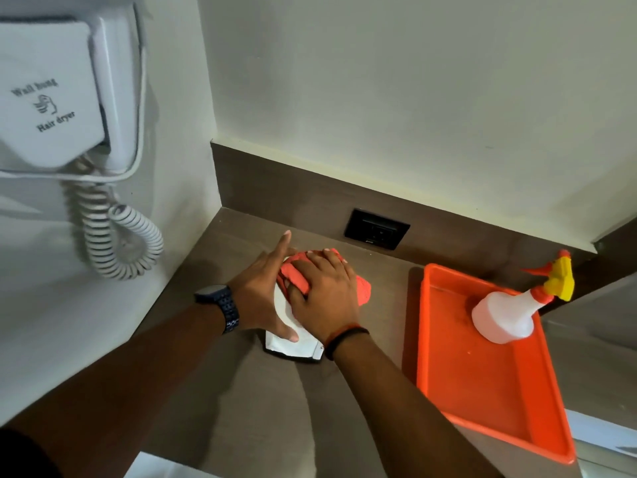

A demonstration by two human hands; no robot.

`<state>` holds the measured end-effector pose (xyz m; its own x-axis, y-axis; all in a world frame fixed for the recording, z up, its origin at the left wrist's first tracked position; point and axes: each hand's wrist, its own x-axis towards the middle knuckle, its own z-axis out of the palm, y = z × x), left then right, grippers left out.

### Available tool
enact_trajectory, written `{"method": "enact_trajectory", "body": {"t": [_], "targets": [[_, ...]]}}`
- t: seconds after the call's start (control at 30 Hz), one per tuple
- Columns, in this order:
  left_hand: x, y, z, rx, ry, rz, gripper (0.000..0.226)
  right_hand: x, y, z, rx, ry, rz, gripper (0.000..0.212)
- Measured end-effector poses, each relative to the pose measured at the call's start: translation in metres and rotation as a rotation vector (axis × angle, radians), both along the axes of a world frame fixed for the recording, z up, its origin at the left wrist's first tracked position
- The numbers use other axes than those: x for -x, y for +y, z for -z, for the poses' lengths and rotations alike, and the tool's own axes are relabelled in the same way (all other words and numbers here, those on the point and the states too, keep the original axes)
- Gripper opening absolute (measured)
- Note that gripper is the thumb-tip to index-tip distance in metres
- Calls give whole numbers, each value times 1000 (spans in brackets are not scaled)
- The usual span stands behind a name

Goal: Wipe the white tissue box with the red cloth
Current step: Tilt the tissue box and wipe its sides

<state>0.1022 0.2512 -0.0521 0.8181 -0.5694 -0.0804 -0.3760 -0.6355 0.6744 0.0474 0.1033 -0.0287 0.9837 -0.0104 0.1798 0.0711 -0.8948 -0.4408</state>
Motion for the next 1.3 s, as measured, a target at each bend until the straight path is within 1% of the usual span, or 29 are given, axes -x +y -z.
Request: {"method": "enact_trajectory", "body": {"t": [0.1, 0.2, 0.33, 0.43, 0.5, 0.57, 0.63, 0.7, 0.8, 0.87, 0.93, 1.0, 1.13, 1.2, 1.3], "targets": [[-4, 0, 2, -12, 60, 8, 165, 11, -3, 6, 40, -73, -58, 40], [-5, -1, 0, -53, 79, 16, 162, 17, -20, 11, 84, -117, -133, 40], [-5, -4, -2, -100, 57, -8, 158, 0, -31, 14, 90, -45, -29, 48], [-4, -3, -2, -115, 55, -34, 157, -11, -16, 8, 28, -11, 43, 46], [-2, -2, -3, -107, 50, -30, 157, -2, -4, 5, 53, -67, 39, 40], [-1, -2, -5, -92, 33, -9, 156, 17, 1, 5, 96, -157, -45, 33], [0, -3, -6, -84, 34, 3, 155, 29, -7, 9, 107, -220, -130, 32], [0, -4, -7, -100, 39, -1, 158, 26, -23, 16, 101, -200, -138, 35], [0, -7, -9, -121, 26, -15, 160, 8, -32, 20, 69, -110, -49, 40], [0, -8, -9, -126, 39, -25, 160, -5, -22, 15, 9, -64, 50, 38], [0, -7, -9, -126, 49, -26, 162, -7, -7, 9, -15, -60, 112, 32], [0, -5, -9, -138, 58, -20, 162, 5, 1, 6, 21, -124, 75, 31], [2, -7, -13, -145, 52, -8, 159, 31, -16, 12, 79, -203, -141, 32], [3, -10, -13, -160, 40, -16, 160, 26, -32, 16, 55, -177, -118, 34], [3, -12, -14, -179, 24, -27, 158, 4, -32, 12, -32, -77, 46, 31]]}}
